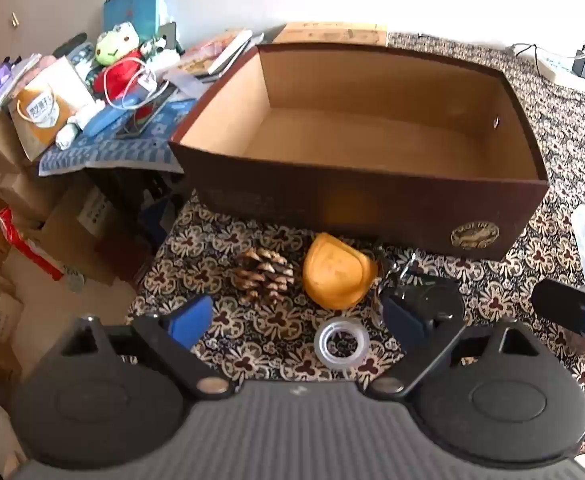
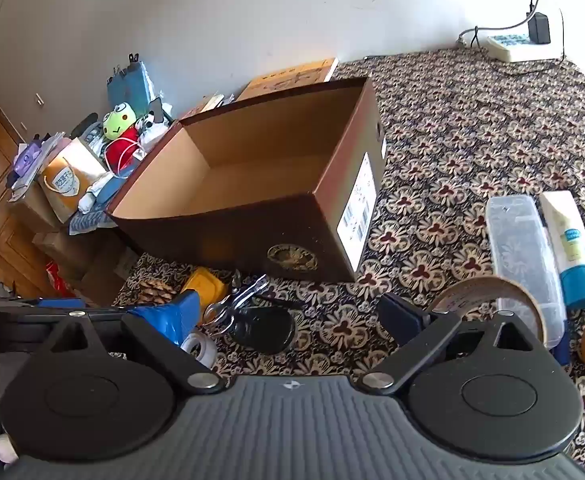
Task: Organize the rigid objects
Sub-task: 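Move the right tool toward the brown pinecone on the carpet, then close the right tool on the pinecone and lift it, then carry the pinecone over the cardboard box and open the right tool, then move the right tool back out to the clear tape roll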
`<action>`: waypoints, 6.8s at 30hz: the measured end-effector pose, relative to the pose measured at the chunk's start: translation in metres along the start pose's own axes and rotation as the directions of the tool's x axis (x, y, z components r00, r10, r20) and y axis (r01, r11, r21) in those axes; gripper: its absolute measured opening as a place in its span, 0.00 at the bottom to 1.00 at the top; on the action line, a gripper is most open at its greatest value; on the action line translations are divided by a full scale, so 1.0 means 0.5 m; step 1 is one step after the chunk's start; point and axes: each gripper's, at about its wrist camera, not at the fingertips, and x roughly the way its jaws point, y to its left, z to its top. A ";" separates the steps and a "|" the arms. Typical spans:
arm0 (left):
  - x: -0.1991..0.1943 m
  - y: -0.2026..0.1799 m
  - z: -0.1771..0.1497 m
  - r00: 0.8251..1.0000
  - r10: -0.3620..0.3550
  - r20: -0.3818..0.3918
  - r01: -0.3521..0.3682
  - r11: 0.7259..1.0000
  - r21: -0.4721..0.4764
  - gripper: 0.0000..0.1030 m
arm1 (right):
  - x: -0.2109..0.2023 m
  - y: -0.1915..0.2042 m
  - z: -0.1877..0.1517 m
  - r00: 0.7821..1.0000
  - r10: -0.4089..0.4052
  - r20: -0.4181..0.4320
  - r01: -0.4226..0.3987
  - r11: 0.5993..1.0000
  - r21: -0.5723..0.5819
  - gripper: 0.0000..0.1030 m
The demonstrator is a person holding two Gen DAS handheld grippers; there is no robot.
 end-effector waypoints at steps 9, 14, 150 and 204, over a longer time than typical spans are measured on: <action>-0.012 0.025 -0.037 1.000 0.004 -0.028 -0.005 0.999 -0.040 0.89 | 0.014 -0.010 -0.001 0.996 0.041 -0.082 -0.034 0.996 0.087 0.79; 0.011 0.032 -0.018 0.995 0.021 -0.093 -0.025 0.999 -0.040 0.89 | 0.028 -0.011 -0.009 0.992 0.078 -0.099 -0.070 0.994 0.081 0.77; 0.239 0.123 0.373 0.937 -0.343 0.073 0.321 0.923 0.211 0.60 | 0.292 0.120 0.287 0.973 0.178 0.148 -0.196 0.974 0.117 0.20; 0.015 0.045 0.069 0.987 -0.131 0.096 0.118 0.985 0.122 0.57 | 0.014 0.032 -0.024 0.987 0.156 0.031 -0.159 0.981 0.116 0.24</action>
